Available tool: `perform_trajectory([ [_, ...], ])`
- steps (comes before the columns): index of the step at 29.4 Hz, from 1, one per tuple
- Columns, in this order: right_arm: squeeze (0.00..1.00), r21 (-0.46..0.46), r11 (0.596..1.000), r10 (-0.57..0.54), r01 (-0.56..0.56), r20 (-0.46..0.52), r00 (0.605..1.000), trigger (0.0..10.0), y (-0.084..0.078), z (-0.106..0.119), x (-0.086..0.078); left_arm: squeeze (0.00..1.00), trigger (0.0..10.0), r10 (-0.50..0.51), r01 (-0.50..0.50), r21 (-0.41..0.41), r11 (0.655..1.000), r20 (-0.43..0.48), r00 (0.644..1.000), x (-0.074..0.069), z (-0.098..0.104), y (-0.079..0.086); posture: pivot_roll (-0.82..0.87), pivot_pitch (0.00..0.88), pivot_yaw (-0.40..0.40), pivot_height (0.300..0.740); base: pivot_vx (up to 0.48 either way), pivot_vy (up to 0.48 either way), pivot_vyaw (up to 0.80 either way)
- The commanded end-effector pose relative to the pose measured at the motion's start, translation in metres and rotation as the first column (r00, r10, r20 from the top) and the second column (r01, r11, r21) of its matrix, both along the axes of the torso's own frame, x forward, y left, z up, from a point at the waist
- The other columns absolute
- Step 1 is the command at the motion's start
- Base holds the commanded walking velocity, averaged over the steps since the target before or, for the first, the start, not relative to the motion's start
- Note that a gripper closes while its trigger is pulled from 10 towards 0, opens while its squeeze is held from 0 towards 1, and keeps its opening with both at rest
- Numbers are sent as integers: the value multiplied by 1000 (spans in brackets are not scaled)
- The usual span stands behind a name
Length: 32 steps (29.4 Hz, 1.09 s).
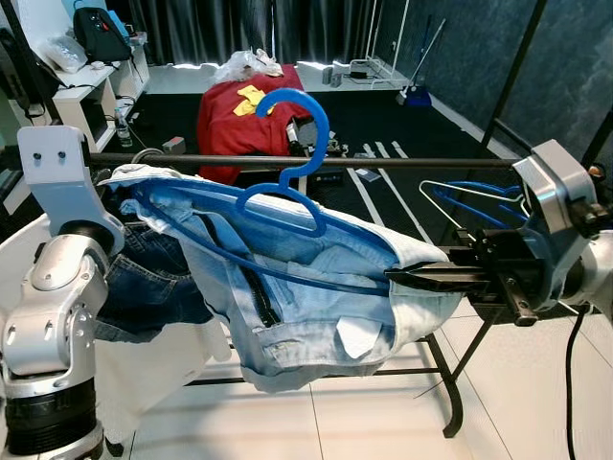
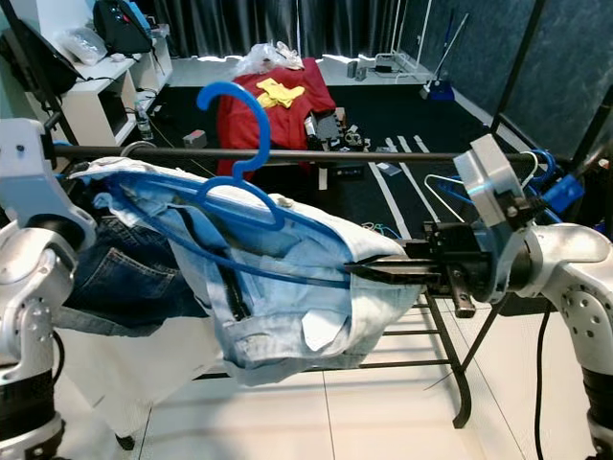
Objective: Hang hanger
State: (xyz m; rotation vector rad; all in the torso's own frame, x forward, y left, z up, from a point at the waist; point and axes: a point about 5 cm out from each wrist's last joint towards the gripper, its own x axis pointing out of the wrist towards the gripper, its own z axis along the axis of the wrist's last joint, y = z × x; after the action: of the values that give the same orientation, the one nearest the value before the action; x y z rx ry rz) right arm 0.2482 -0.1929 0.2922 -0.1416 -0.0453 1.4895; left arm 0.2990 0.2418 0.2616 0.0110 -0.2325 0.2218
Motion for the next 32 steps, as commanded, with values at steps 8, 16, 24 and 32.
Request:
perform_trajectory([
  [8,0,154,988,-12,6,42,999,10000,-22,23,-7,0,10000,179,-179,-20,984,-30,983,-10,-14,52,-103,0,-1,740,0,0,0],
  [16,0,207,978,-18,18,-4,1000,10000,-22,15,-2,0,10000,-157,155,23,988,141,977,-8,8,14,-101,0,-1,740,0,0,0],
  [24,0,254,938,-252,237,27,967,10000,-20,14,29,0,10000,-462,448,130,885,116,879,-23,1,-36,-100,0,4,740,0,0,0],
  [32,0,109,927,-366,359,56,929,10000,-10,4,49,890,10000,-770,770,179,612,-85,632,-53,-27,-95,-103,0,-3,740,0,0,0],
])
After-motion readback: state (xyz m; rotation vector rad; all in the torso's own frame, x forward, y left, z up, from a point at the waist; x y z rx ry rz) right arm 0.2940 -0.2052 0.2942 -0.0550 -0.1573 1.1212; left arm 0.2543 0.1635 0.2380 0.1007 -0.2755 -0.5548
